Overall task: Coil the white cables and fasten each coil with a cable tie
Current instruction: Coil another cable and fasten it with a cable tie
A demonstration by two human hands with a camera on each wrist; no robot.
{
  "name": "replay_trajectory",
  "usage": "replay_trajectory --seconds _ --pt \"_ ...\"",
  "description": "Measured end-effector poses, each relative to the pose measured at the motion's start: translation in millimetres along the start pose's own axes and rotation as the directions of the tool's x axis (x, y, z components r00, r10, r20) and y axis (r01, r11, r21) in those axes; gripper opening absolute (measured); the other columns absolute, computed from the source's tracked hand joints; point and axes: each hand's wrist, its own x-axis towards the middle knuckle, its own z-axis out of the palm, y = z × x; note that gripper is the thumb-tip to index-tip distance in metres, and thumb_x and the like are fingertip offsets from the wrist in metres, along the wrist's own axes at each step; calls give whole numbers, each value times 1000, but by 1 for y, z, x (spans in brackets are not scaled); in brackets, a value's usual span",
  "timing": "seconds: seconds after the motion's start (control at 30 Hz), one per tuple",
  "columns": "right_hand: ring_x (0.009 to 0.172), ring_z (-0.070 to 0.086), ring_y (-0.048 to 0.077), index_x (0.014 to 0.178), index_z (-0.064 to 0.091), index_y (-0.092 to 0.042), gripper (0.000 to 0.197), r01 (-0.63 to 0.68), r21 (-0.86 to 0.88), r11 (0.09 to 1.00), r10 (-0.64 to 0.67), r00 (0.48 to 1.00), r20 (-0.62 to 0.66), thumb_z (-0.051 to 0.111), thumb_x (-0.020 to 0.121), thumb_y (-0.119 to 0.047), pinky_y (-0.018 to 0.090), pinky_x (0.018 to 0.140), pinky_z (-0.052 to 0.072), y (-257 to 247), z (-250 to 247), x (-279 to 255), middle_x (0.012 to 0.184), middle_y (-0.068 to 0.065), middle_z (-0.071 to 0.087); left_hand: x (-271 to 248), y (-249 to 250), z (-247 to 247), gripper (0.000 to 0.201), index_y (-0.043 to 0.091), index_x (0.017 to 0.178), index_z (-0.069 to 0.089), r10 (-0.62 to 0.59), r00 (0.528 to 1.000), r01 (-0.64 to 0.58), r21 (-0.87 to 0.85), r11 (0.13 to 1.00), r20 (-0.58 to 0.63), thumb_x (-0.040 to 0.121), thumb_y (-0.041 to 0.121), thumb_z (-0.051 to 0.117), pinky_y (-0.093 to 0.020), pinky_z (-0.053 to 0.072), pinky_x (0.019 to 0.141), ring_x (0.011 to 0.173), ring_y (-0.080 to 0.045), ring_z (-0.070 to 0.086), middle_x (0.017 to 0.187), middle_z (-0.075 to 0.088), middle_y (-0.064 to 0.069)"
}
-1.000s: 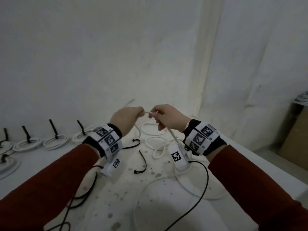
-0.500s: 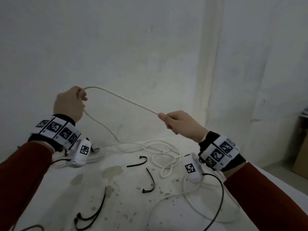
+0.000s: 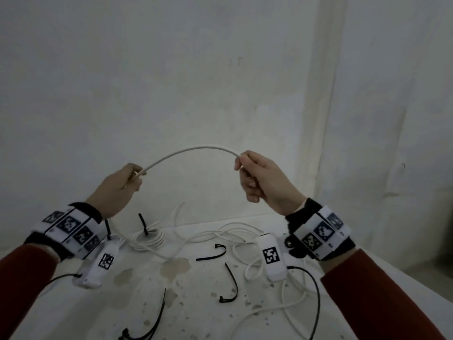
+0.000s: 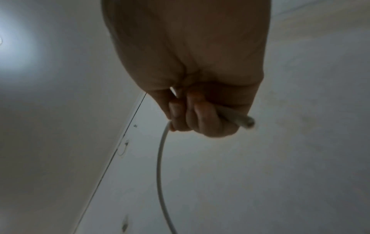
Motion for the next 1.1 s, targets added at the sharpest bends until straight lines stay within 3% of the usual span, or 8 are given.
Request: replay_trajectory --seconds 0.13,0.27,0.47,0.6,0.7,0.87,0.97,1.1 --pt "41 13 9 78 51 -17 30 -119 196 973 110 992 54 42 100 -35 18 39 11 -3 17 5 47 -7 19 -16 13 -4 12 30 95 49 146 989 -140 -174 975 24 96 42 44 -20 40 48 44 -9 42 58 45 -4" --pt "43 17 9 73 58 -9 25 -269 663 699 107 956 275 41 89 -19 21 38 19 -5 13 5 45 -4 30 -21 -1 -17 39 34 88 50 222 975 -219 -148 964 7 79 71 39 -22 27 45 44 -6 29 53 37 2" --pt "57 38 15 113 53 8 28 -148 927 344 -130 970 204 46 86 3 26 53 36 -18 9 0 67 4 48 -27 -5 -21 16 43 89 50 187 982 -189 -113 975 -27 95 49 37 -19 37 52 53 -5 43 64 51 14" --pt "57 49 11 120 53 -2 29 80 943 324 -188 982 -18 35 102 -15 21 56 45 -34 18 3 71 -3 61 -26 5 -12 27 42 96 54 248 968 -248 -11 969 32 100 20 40 -11 36 58 60 -6 50 61 50 7" --pt "63 60 6 111 58 -15 23 262 822 506 -222 960 -169 45 93 -21 21 68 52 -41 33 9 78 -9 68 -26 24 0 23 21 104 62 290 951 -301 120 946 102 99 11 43 -6 34 59 62 6 50 71 55 15" --pt "78 70 18 94 57 -7 6 489 552 675 -349 871 -345 52 91 -5 26 76 56 -36 49 24 86 6 73 -30 37 6 31 34 112 51 451 866 -500 341 796 215 86 20 41 -23 47 63 77 -9 62 100 68 8" --pt "75 70 20 92 58 -4 10 526 77 847 -476 815 -332 51 95 3 27 74 55 -22 50 37 81 10 71 -33 44 11 53 34 112 47 528 801 -599 387 701 282 75 1 65 -23 46 48 64 -15 62 90 66 7" --pt "73 67 13 93 55 -10 10 489 -658 573 -559 820 123 49 95 -2 23 70 52 1 44 38 87 0 70 -30 47 8 61 34 112 45 573 775 -629 415 658 265 71 -4 71 -27 46 43 64 -17 61 84 64 6"
